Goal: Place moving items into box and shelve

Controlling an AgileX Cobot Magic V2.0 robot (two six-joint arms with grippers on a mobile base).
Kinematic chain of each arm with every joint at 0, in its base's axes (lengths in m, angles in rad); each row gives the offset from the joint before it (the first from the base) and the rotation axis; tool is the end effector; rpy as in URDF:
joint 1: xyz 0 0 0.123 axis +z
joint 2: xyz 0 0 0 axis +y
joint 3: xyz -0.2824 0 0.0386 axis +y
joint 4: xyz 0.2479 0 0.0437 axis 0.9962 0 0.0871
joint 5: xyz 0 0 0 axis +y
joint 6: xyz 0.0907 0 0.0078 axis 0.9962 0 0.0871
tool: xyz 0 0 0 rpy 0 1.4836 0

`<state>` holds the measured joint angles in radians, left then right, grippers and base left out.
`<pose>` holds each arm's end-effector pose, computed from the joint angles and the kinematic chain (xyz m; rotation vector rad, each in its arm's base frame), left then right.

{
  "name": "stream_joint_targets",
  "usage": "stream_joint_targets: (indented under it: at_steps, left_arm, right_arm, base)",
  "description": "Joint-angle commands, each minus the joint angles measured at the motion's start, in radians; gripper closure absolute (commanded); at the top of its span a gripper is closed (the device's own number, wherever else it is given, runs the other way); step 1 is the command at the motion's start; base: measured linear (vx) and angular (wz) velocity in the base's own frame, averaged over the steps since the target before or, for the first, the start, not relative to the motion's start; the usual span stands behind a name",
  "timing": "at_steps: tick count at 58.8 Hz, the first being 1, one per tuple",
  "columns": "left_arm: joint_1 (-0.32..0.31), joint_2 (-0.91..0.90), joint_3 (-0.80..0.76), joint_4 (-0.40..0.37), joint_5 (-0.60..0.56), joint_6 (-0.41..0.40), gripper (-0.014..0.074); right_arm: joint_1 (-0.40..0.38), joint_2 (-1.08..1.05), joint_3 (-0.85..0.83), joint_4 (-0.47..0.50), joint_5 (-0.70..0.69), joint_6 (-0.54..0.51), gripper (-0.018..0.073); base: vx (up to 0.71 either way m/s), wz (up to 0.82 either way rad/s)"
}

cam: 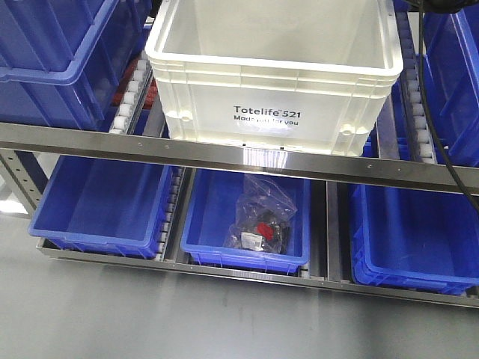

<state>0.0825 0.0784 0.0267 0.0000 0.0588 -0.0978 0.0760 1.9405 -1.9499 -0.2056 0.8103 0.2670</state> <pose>0.0631 0.0052 0.1939 -0.1483 1.6408 -0.0117 0.4538 0.0210 0.3601 0.1326 2.2615 -0.0627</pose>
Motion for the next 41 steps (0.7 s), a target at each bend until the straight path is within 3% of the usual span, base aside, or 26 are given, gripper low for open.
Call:
stream_joint_targets:
  at_steps: [1, 23, 33, 41]
  left_arm:
    - [0.002, 0.014, -0.01, -0.012, -0.081, -0.009, 0.0603]
    - [0.002, 0.014, -0.01, -0.012, -0.081, -0.009, 0.0603]
    - [0.002, 0.014, -0.01, -0.012, -0.081, -0.009, 0.0603]
    - [0.002, 0.014, -0.01, -0.012, -0.081, -0.009, 0.0603]
  right_arm:
    - [0.008, -0.12, 0.044, 0.02, -0.089, -0.027, 0.0567]
    - [0.044, -0.435, 0.668, 0.03, -0.607, -0.035, 0.0567]
    - [0.044, -0.7, 1.005, 0.026, -0.859, -0.044, 0.0567]
    - [0.044, -0.935, 1.252, 0.021, -0.975, -0.046, 0.0567]
  base:
    - [0.0, 0.0]
    - [0.0, 0.0]
    - [0.0, 0.0]
    - [0.0, 0.0]
